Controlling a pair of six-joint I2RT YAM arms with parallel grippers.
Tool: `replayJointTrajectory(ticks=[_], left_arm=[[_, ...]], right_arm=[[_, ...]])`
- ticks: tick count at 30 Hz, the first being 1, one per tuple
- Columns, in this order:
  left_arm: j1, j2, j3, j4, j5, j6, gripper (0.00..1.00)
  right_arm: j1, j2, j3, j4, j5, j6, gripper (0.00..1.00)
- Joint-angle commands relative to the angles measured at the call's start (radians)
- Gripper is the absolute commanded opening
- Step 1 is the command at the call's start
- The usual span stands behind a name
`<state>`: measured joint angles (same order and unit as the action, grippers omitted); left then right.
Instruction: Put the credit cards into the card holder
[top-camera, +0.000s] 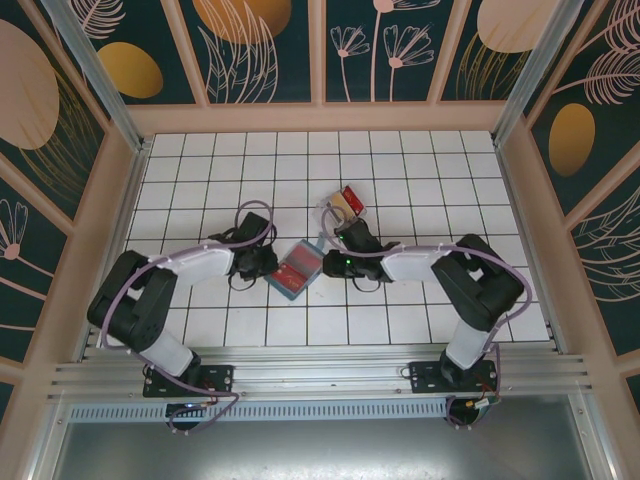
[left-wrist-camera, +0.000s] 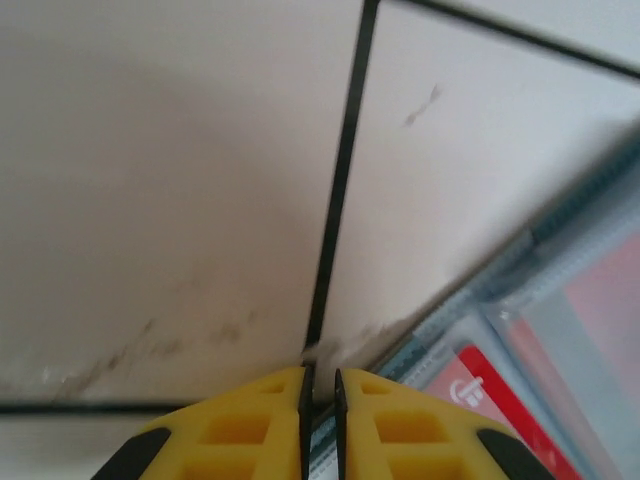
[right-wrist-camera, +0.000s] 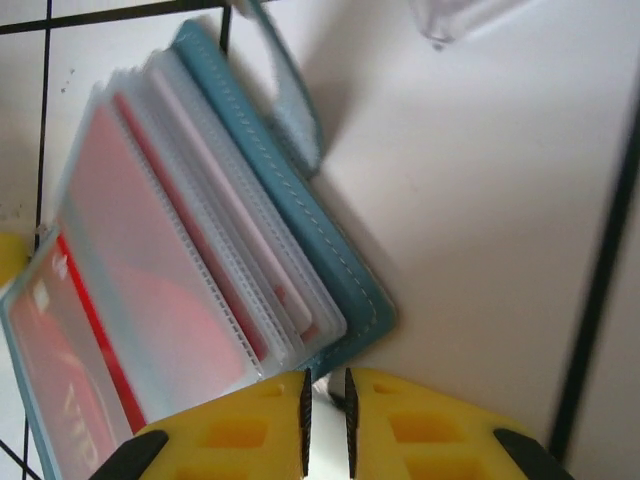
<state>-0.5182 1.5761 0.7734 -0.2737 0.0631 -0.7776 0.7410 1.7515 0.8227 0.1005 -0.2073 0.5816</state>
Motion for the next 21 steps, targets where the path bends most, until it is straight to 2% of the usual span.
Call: replayJointTrajectory(ticks=[1,5,9,12,15,21], left_arm=[[-0.014,-0.075,-0.068,0.009,0.039,-0.071,0.17],[-0.063,-0.121,-0.143,0.071,0.065,-0.15,0.18],[-0.131,-0.093,-0.163,0.136,0.08,-0.213,0.17],[-0.166,-0.067,-0.155,0.18,0.081,-0.248,0.17],[-0.192,-0.04,-0.124,0.206,0.08,-0.265,0.17],[-0.24,0.023,-0.033,0.217,0.076,-0.275,0.17]], right_arm=[[0.011,0.068,0.086,0.003,-0.027,-0.026,0.19],[0.017,0.147,0.201,-0.037,-0.04,-0.064,0.19],[0.017,0.233,0.325,-0.103,-0.082,-0.112,0.19],[0.017,0.297,0.409,-0.142,-0.153,-0.149,0.19],[0.017,0.371,0.503,-0.194,-0.275,-0.199,0.19],[0.018,0.418,0.614,-0.287,-0.273,-0.258,0.19]])
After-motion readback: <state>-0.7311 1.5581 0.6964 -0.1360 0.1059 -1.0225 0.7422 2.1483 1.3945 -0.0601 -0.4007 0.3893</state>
